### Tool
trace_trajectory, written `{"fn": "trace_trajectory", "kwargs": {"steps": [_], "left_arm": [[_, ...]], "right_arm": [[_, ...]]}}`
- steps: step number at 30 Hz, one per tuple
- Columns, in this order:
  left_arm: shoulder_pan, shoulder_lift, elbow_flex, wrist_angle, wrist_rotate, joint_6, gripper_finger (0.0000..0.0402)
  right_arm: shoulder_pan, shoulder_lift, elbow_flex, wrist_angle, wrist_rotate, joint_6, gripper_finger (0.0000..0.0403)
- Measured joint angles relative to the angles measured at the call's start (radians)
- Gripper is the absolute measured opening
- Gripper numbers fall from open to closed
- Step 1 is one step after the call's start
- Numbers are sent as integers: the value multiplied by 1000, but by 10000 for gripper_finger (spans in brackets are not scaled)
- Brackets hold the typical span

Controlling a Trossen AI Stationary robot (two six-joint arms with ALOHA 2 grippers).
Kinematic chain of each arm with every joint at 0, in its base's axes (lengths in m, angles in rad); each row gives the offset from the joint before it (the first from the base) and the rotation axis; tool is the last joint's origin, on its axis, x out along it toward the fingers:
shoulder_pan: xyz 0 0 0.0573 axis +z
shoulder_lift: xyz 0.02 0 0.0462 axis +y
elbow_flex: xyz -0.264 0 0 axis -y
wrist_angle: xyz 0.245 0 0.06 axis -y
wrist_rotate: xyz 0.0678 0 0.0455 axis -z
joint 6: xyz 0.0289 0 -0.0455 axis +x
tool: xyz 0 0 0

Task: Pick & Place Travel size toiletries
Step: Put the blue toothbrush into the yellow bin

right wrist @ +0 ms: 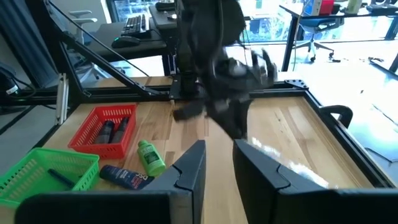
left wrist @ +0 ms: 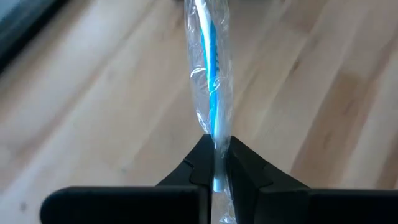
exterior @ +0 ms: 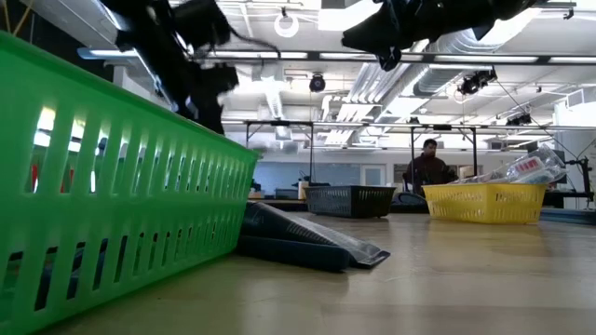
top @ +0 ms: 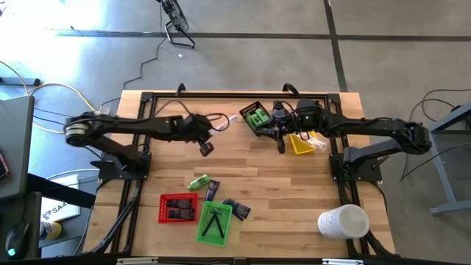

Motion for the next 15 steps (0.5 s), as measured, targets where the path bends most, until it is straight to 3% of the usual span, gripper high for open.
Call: {"fn": "trace_trajectory", "kwargs": {"steps": [9,15], "left_arm": [[0,-258,1,47,0,40,20],[-30,-259,3,182,27,88,20]], "right_arm": [[-2,-9,0,-93,0,-6,74],[-2,-9,0,-95,0,-7,74]]}}
